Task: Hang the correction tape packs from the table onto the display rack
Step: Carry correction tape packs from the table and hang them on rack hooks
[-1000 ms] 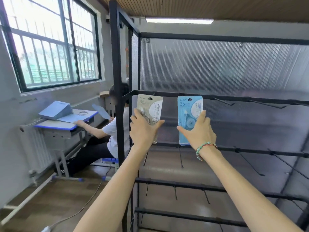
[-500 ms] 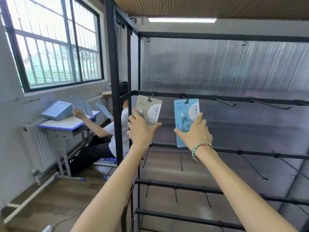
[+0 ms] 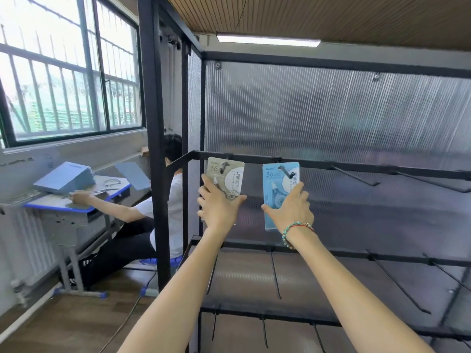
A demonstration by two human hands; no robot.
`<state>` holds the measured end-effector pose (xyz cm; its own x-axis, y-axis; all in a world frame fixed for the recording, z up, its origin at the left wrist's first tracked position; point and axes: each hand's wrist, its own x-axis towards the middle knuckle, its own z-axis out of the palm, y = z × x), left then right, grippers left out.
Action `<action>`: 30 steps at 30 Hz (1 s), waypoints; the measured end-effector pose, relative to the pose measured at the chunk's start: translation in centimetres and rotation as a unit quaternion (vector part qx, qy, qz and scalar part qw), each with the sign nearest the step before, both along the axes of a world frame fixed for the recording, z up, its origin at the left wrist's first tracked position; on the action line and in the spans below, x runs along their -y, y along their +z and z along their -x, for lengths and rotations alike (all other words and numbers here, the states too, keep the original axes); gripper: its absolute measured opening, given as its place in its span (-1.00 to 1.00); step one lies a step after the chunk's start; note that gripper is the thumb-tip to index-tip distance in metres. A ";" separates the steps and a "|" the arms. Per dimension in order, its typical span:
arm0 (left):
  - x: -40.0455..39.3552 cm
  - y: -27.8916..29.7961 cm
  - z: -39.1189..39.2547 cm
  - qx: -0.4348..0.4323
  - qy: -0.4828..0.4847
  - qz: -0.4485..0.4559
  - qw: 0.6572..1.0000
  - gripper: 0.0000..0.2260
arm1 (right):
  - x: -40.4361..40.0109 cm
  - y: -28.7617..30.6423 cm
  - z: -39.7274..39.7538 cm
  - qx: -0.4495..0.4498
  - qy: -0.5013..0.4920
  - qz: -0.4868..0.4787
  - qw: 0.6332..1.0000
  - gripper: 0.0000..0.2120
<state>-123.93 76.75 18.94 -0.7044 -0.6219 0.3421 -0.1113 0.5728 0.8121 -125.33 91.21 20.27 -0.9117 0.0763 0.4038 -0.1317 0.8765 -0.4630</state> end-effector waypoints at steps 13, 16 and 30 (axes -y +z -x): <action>1.4 -0.1 7.1 0.002 -0.018 -0.023 1.000 0.03 | 3.1 -0.3 6.5 0.017 -0.038 0.037 0.998 0.01; 1.5 -0.5 7.1 -0.015 -0.020 -0.021 0.999 0.05 | 3.0 -0.6 6.4 0.014 -0.035 0.037 0.999 0.03; 2.3 -2.9 1.8 0.026 -0.058 0.121 0.991 -0.17 | 0.9 -2.9 1.9 -0.001 0.040 0.006 0.999 -0.12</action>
